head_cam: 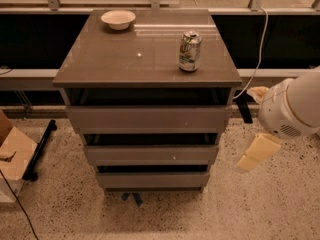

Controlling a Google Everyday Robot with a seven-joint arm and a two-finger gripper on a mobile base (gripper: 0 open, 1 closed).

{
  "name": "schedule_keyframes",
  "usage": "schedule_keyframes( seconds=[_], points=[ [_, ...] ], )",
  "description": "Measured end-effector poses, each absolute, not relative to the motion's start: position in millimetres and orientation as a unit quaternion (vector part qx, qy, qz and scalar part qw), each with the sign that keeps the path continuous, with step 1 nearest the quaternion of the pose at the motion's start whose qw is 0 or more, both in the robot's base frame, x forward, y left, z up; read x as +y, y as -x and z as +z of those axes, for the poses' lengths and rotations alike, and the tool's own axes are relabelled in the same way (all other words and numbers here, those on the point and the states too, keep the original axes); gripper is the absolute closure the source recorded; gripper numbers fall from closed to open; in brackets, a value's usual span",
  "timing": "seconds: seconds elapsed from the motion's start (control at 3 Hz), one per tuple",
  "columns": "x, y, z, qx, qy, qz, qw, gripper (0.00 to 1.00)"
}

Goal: Open middle drawer

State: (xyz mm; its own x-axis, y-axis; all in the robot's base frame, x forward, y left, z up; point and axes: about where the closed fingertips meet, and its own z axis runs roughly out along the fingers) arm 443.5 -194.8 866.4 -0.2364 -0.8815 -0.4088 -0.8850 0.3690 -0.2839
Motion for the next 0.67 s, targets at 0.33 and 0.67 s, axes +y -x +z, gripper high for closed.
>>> schedule_keyframes(
  seconds=[0.33,0.67],
  points=[
    [-191.0,-454.3,825.5,0.793,0.543,0.019,0.275,0.00],
    [-186.8,-471.7,785.5,0.798,0.534,0.030,0.277,0.00]
  ],
)
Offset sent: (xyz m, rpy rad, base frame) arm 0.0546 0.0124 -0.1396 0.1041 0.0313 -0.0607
